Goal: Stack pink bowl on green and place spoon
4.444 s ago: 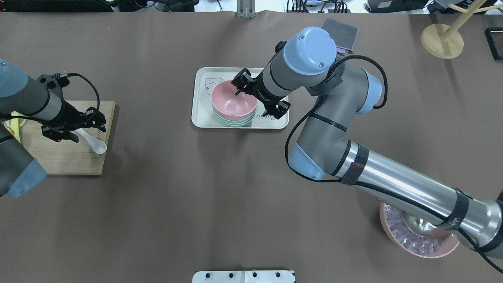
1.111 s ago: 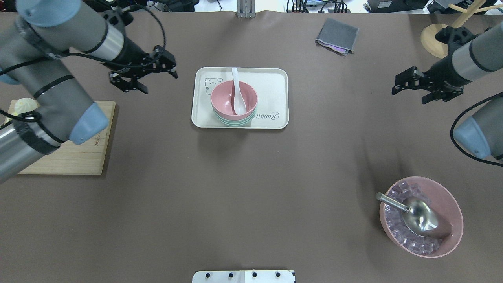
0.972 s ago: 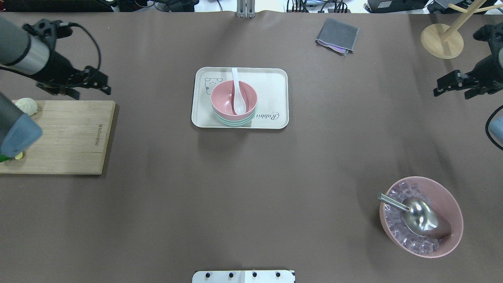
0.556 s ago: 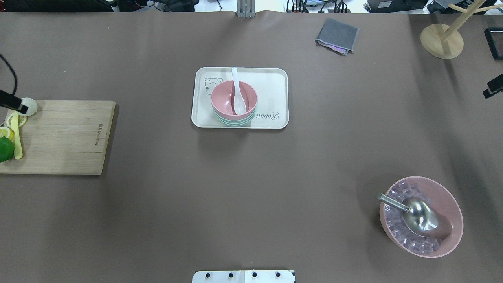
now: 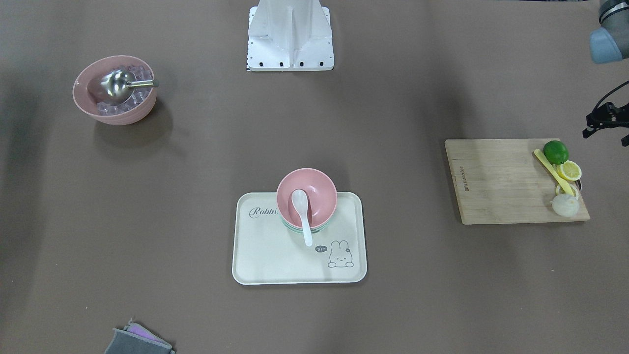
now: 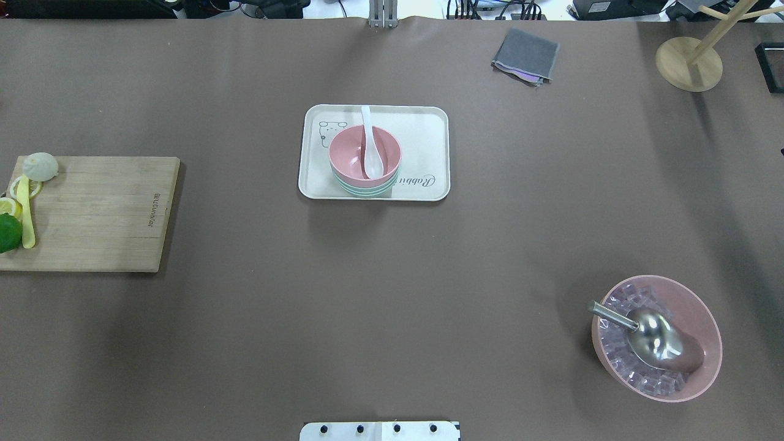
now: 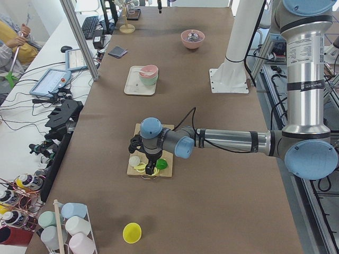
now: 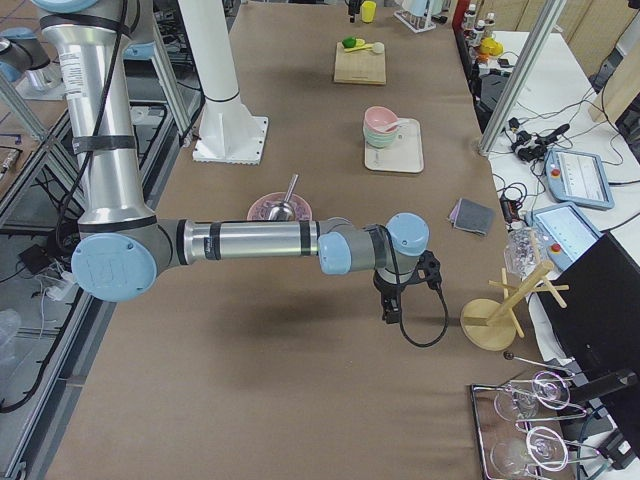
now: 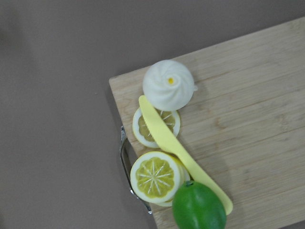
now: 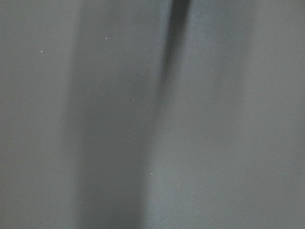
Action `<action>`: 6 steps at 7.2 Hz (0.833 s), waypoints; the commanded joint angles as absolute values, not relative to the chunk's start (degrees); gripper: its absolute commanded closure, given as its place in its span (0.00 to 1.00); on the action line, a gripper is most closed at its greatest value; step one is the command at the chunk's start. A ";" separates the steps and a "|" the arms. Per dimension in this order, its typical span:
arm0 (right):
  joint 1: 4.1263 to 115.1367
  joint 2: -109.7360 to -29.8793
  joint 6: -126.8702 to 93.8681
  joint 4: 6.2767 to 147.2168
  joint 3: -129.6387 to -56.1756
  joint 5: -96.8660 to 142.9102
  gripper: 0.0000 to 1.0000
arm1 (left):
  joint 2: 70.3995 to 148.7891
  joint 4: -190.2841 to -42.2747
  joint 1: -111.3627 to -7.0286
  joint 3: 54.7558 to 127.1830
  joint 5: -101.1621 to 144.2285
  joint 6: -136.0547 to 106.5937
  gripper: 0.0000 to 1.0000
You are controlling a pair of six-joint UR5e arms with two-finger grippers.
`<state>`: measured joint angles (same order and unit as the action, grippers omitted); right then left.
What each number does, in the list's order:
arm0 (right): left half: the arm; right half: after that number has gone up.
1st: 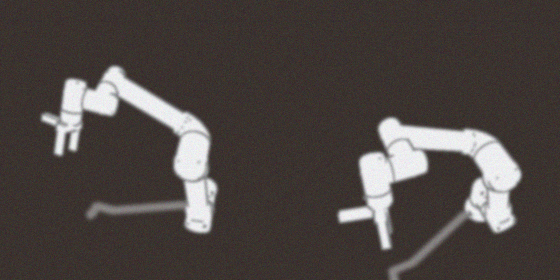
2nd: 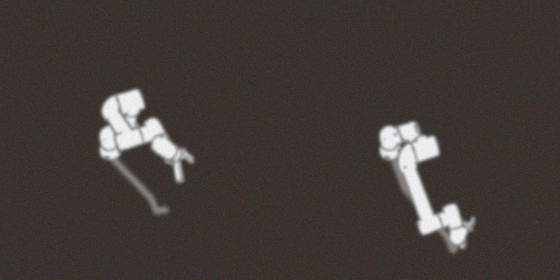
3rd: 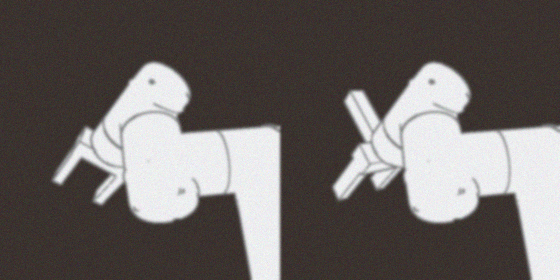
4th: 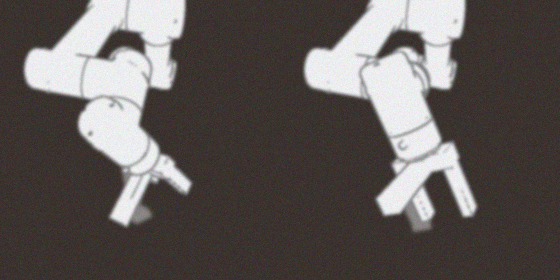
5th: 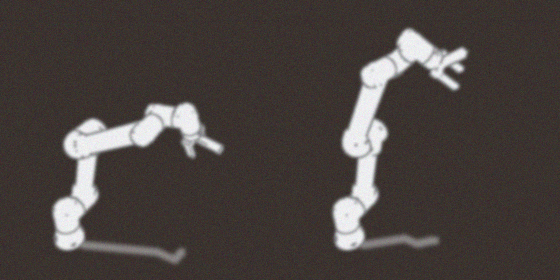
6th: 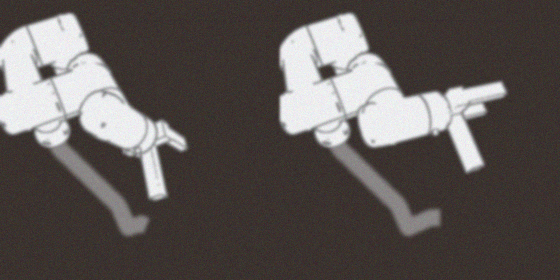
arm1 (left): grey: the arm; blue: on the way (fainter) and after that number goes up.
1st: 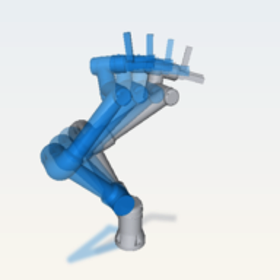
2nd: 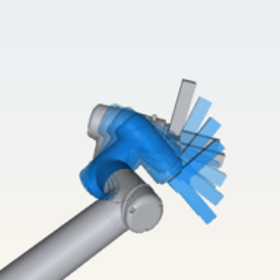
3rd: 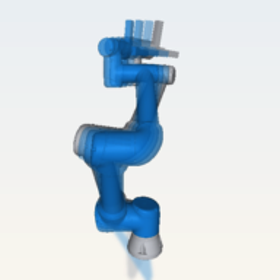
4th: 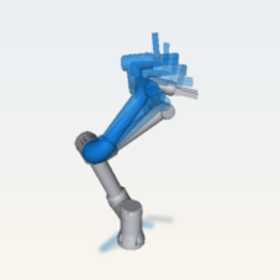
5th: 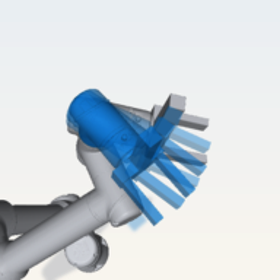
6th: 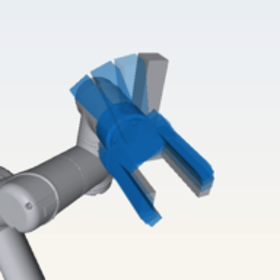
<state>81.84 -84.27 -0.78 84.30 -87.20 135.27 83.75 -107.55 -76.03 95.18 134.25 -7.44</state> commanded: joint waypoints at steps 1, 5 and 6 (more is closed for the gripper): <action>81.91 -84.90 -0.44 84.11 -87.71 134.92 0.00 | 86.54 -107.06 -80.30 91.10 137.64 -10.54 0.02; 82.09 -84.73 -0.26 84.02 -87.36 134.91 0.00 | 86.13 -107.67 -81.99 92.19 139.04 -10.46 0.02; 82.00 -84.99 -0.35 84.02 -87.19 134.91 0.00 | 86.65 -107.58 -82.35 91.68 139.48 -10.55 0.02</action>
<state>82.03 -84.86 -0.29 84.05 -87.31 134.98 86.17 -107.72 -81.81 91.86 138.89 -10.48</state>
